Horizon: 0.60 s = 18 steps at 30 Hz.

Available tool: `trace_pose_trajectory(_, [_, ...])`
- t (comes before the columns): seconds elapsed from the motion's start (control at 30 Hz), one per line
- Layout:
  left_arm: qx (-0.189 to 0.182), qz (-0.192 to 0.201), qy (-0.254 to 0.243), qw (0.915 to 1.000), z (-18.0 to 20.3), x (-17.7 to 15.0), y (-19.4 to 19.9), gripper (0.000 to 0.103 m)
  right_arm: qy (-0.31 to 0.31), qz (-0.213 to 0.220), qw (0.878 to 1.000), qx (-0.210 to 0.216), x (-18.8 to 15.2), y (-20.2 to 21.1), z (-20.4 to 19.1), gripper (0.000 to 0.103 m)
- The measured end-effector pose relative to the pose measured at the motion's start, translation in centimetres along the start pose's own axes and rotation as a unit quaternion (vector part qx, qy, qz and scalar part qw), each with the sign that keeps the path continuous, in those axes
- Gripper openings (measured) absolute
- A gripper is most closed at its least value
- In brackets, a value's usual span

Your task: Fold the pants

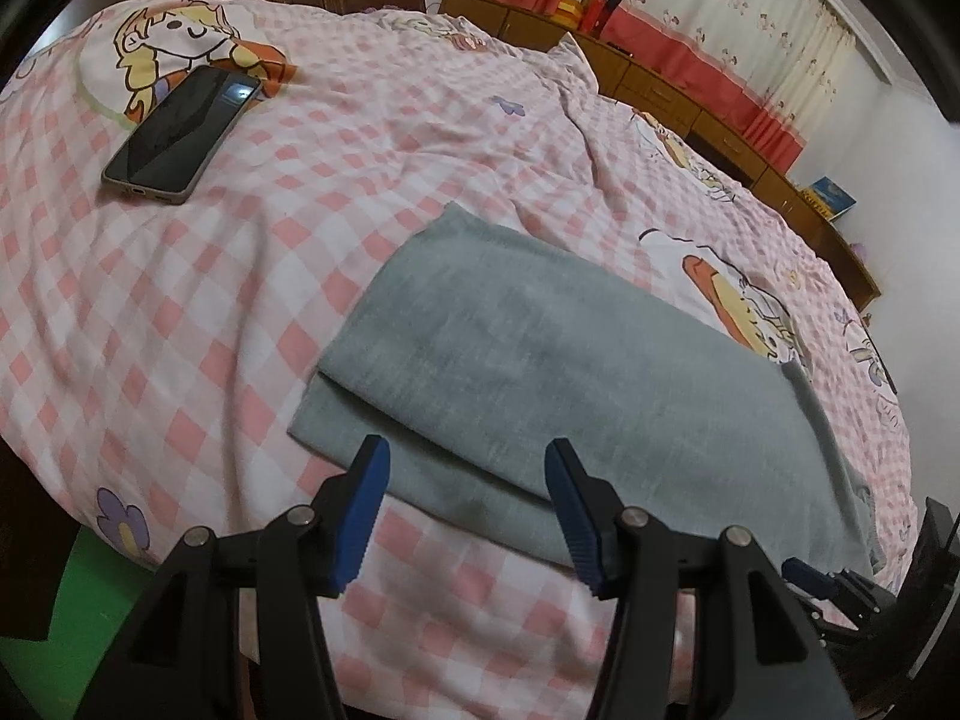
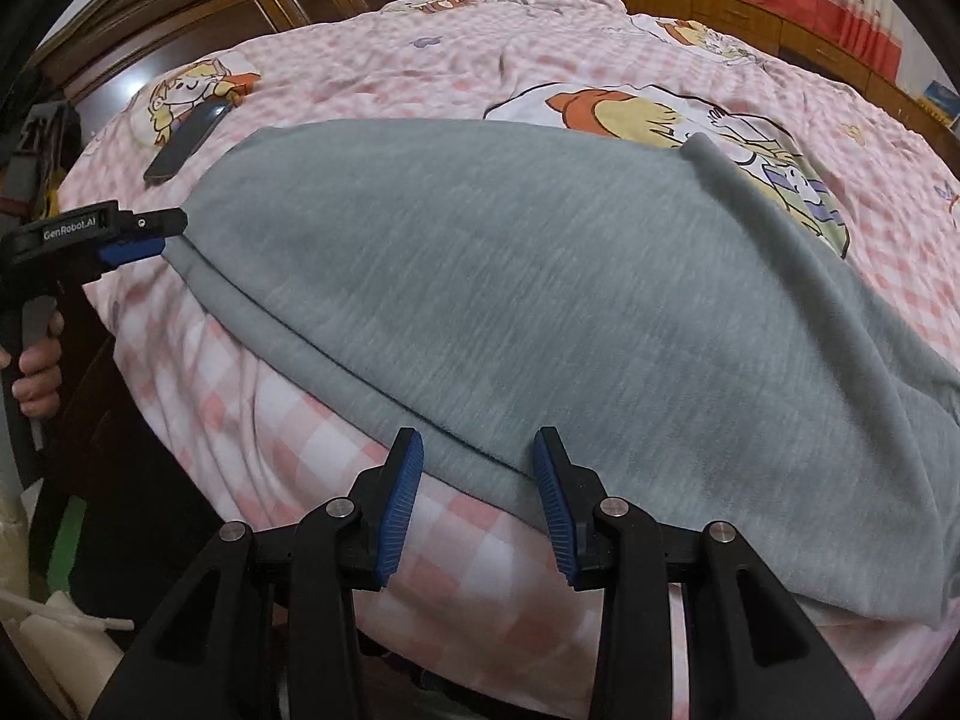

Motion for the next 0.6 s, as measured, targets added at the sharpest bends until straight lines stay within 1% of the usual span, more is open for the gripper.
trace_pose_trajectory(0.17, [-0.004,0.003,-0.010,0.9999,0.5,0.1,-0.4,0.056,0.000,0.003,1.000,0.005,-0.1,-0.1,0.0,0.042])
trace_pose_trajectory(0.3, [0.005,-0.004,-0.018,0.9998,0.8,0.1,-1.6,0.056,-0.010,0.006,1.000,0.011,-0.2,-0.3,0.4,0.042])
trace_pose_trajectory(0.37, [0.009,-0.017,-0.005,0.9998,0.5,-0.1,-2.4,0.056,-0.011,0.007,1.000,0.013,-0.2,-0.3,0.3,0.042])
trace_pose_trajectory(0.43, [0.006,-0.024,0.012,0.9996,0.1,-0.4,-3.0,0.055,-0.013,0.009,1.000,0.014,-0.3,-0.4,0.4,0.043])
trace_pose_trajectory(0.57, [-0.010,-0.015,0.040,0.9990,-0.1,-0.1,-3.3,0.053,-0.015,0.012,1.000,0.013,-0.3,-0.5,0.5,0.043])
trace_pose_trajectory(0.6, [-0.015,-0.012,0.047,0.9987,-0.1,0.1,-3.2,0.050,-0.015,0.013,1.000,0.013,-0.4,-0.5,0.5,0.043])
Point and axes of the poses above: each gripper's, at about its wrist camera, not at the fingertips, and y roughly against the way its jaws point, z to its right, x to its top, the point moved 4 cm from there along -y, roughly the way its jaws point, and after that the axes turned 3 degrees about x, right-handed, at the moved point
